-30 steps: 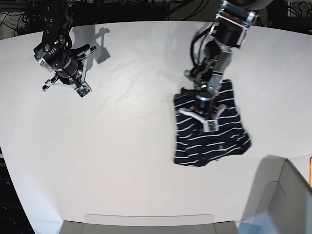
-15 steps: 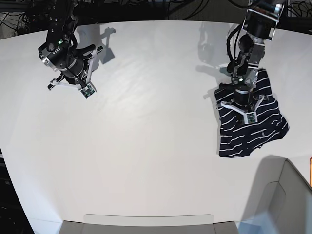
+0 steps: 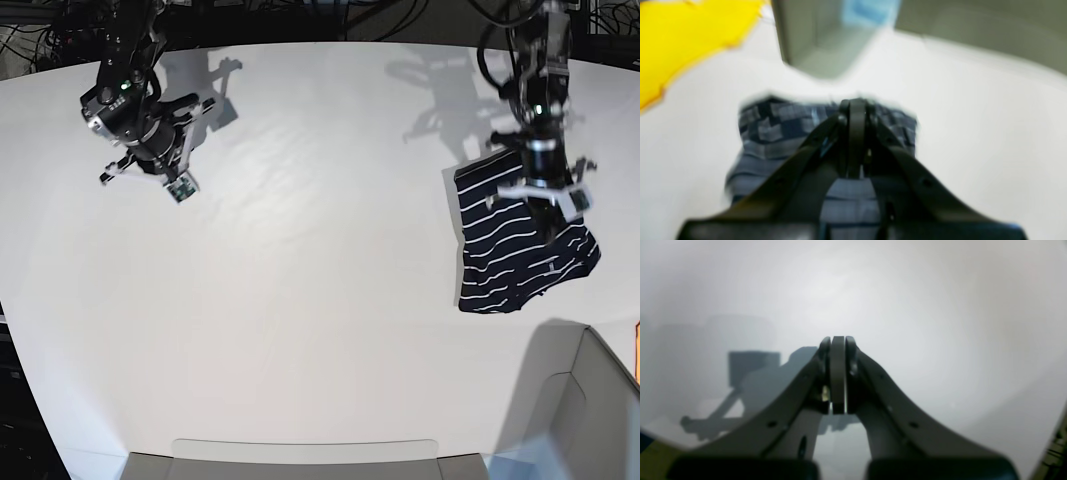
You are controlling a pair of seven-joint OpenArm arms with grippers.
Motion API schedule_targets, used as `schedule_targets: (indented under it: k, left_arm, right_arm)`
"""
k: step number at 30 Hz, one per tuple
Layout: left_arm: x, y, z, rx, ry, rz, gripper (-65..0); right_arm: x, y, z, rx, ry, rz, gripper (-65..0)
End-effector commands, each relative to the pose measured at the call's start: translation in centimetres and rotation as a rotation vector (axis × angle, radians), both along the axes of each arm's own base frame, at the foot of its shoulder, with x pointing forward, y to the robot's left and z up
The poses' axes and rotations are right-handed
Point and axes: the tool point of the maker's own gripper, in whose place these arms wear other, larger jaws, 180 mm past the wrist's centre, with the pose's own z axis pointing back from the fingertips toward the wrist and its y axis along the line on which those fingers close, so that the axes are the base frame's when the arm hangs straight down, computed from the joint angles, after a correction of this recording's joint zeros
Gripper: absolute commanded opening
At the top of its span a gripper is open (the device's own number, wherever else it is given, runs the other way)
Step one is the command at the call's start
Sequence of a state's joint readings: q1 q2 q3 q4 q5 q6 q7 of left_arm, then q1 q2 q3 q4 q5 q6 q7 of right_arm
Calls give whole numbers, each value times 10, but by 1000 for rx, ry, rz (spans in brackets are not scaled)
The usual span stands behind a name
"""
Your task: Fold the T-shirt properly
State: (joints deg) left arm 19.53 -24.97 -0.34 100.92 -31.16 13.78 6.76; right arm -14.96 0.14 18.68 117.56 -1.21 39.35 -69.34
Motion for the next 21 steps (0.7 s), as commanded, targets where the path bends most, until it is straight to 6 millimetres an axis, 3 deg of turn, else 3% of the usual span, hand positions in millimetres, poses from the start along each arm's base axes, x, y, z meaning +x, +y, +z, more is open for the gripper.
schedule_targets:
  k: [1, 7, 9, 11, 16, 21]
  left_arm:
    - [-5, 7, 17, 47, -40, 2, -650]
    - [-76, 7, -1, 66, 100, -5, -650]
    - [-97, 8, -12, 70, 160, -5, -650]
    - [-112, 7, -21, 81, 210, -15, -650]
    - [-144, 6, -32, 189, 310, -62, -650]
    - [-165, 6, -39, 217, 371, -80, -650]
  right_arm:
    - [-2, 1, 4, 0, -15, 15, -650]
    - [-44, 8, -20, 51, 76, -8, -650]
    - [-57, 24, -24, 148, 52, -36, -650]
    - [-67, 37, -24, 238, 13, -72, -650]
    - [-103, 46, -25, 346, -13, -116, -650]
    - [-128, 48, 4, 614, -125, -255, -650]
